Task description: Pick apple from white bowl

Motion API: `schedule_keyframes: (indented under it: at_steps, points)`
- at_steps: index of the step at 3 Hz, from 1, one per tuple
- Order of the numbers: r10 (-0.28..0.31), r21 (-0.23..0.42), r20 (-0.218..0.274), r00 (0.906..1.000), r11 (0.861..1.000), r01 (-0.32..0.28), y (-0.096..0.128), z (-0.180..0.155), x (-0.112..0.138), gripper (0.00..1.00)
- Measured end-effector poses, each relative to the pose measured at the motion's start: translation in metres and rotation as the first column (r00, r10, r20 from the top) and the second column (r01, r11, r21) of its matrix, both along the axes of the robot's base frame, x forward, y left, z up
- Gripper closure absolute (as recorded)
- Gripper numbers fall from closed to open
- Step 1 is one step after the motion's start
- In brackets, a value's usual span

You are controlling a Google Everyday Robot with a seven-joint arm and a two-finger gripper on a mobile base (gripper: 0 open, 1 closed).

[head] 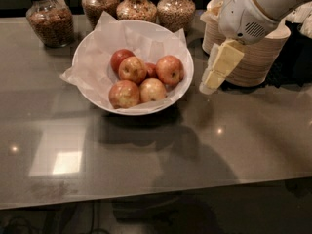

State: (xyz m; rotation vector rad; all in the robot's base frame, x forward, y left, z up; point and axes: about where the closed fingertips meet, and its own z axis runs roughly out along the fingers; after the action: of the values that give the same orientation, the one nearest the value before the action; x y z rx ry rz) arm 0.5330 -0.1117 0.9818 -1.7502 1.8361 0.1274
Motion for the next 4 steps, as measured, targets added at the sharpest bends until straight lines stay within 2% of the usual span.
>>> schedule_keyframes:
  at_steps: [1, 2, 4]
  points:
    - [0.039, 0.077, 0.003, 0.9993, 0.996, -0.039, 0.016, 0.003, 0.007, 0.06]
    - [0.081, 0.101, -0.001, 0.9967, 0.992, -0.08, 0.033, 0.001, 0.01, 0.12]
    - [0.115, 0.03, 0.005, 0.9933, 0.993, -0.115, 0.056, -0.02, 0.024, 0.17]
